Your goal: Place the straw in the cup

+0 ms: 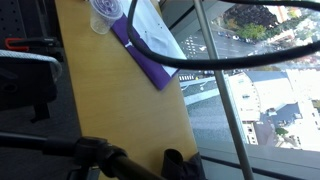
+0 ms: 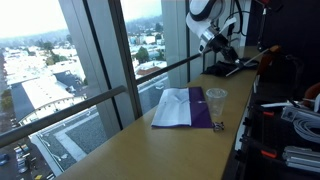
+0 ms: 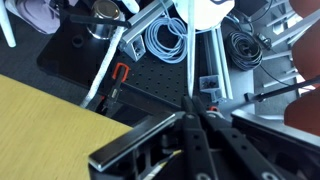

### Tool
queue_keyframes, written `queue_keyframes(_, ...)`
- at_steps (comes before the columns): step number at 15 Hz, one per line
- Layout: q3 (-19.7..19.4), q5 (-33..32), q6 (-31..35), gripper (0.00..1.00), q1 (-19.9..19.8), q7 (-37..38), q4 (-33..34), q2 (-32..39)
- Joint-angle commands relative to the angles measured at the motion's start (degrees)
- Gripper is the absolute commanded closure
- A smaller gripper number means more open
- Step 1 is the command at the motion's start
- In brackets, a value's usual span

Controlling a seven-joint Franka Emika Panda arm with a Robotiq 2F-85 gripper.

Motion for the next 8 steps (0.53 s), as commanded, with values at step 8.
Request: queue_keyframes(8,-0.87,9.55,-14.00,1.00,-5.06,15.25,21.11,19.97)
